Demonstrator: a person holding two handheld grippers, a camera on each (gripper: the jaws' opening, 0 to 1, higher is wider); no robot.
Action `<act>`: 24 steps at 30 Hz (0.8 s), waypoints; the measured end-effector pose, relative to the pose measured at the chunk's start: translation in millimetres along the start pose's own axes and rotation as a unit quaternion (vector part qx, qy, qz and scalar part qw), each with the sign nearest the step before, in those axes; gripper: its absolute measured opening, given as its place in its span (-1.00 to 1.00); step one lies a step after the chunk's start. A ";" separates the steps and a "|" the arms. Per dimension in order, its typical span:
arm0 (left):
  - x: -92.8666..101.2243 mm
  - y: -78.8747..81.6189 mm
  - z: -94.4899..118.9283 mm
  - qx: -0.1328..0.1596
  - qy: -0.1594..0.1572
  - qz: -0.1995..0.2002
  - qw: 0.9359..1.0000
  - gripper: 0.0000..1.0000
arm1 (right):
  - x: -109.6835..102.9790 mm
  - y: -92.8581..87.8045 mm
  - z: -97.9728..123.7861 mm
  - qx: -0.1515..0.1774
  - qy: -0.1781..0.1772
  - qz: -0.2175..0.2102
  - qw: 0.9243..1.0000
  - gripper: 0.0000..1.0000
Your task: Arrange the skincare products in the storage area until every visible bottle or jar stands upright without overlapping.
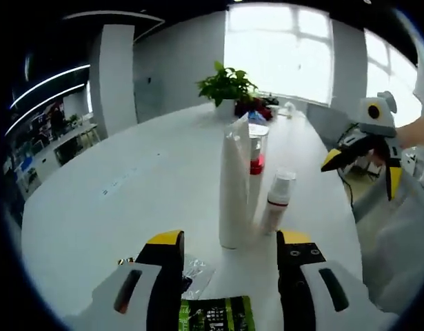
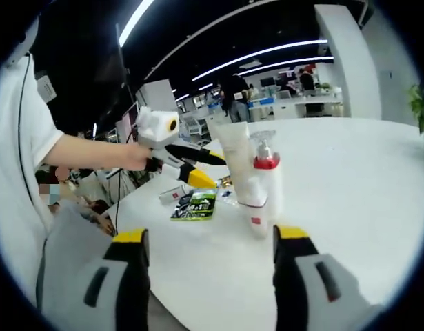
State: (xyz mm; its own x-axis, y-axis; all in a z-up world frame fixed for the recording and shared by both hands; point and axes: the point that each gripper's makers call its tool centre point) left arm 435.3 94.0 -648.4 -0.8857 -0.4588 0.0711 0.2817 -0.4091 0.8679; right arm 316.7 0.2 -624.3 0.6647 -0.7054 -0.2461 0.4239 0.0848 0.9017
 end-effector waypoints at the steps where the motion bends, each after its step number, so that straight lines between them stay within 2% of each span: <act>1: 1.4 -2.8 2.8 0.000 0.003 0.006 1.000 0.07 | -0.8 0.5 0.3 0.001 0.001 -0.001 1.000 0.49; 9: 19.9 -35.2 27.9 -0.021 0.027 0.056 0.998 0.32 | -8.1 2.4 3.2 0.012 0.003 -0.005 1.000 0.58; 17: 33.2 -47.7 49.0 -0.020 0.054 0.102 0.993 0.57 | -14.3 2.7 7.7 0.017 0.004 -0.007 1.000 0.70; 20: 39.9 -53.1 59.0 -0.025 0.065 0.102 0.992 0.60 | -17.7 3.0 9.9 0.015 0.007 -0.002 1.000 0.74; 24: 47.3 -54.9 70.9 -0.016 0.079 0.119 0.990 0.64 | -21.1 3.1 13.3 0.016 0.009 0.000 1.000 0.78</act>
State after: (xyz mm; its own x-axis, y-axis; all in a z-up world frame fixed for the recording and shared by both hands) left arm 351.8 150.7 -657.8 -0.7252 -0.6614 0.1912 0.4885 -0.2986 0.8198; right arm 295.8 6.0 -611.6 0.6764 -0.6920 -0.2520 0.4037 0.0622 0.9128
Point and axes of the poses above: the point that each gripper's makers call its tool centre point, and the gripper's own axes: z roughly backward along the fingers, x roughly to its right, y roughly out of its top
